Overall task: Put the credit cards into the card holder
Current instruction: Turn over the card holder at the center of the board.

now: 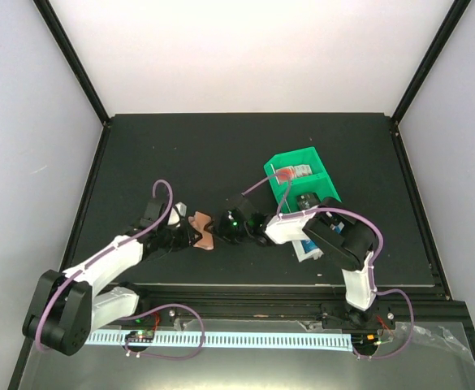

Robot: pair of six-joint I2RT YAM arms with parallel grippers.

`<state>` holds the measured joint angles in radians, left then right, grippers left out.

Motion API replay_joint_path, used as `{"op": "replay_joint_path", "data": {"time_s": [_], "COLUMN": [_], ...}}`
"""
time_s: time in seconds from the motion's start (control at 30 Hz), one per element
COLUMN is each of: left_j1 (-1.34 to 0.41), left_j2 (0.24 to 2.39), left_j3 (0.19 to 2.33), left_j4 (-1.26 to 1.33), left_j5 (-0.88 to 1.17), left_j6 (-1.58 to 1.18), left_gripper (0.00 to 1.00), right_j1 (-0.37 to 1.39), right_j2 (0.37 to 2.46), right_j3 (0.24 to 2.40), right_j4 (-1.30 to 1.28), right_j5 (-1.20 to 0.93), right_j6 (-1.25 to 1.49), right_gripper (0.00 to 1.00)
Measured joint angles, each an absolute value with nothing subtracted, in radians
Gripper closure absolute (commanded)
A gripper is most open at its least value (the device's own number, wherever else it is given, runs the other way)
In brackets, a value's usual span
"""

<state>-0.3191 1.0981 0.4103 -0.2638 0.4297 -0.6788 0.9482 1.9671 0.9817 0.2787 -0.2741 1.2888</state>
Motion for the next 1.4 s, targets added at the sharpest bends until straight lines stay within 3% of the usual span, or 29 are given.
{"op": "replay_joint_path", "data": {"time_s": [0.33, 0.5, 0.9, 1.17, 1.4], "left_j1": [-0.329, -0.415, -0.721, -0.85, -0.888], "left_j2": [1.114, 1.151, 1.583, 1.76, 1.761], "left_j3": [0.619, 0.735, 1.075, 1.171, 1.204], "left_j4": [-0.54, -0.693, -0.991, -1.055, -0.997], "left_j5": [0.227, 0.049, -0.395, -0.465, -0.305], "left_j6": [-0.562, -0.561, -0.65, -0.687, -0.63], "left_gripper": [0.95, 0.93, 0.89, 0.71, 0.46], "right_j1": [0.93, 0.902, 0.89, 0.879, 0.878], "right_j2": [1.884, 1.782, 1.592, 1.324, 1.202], "right_j3": [0.942, 0.921, 0.75, 0.612, 0.562], "right_j4": [0.184, 0.104, 0.005, -0.064, -0.121], "right_j5": [-0.215, -0.11, 0.056, 0.164, 0.223], "right_j6": [1.224, 1.182, 1.145, 1.158, 1.18], "right_gripper": [0.47, 0.47, 0.47, 0.47, 0.47]}}
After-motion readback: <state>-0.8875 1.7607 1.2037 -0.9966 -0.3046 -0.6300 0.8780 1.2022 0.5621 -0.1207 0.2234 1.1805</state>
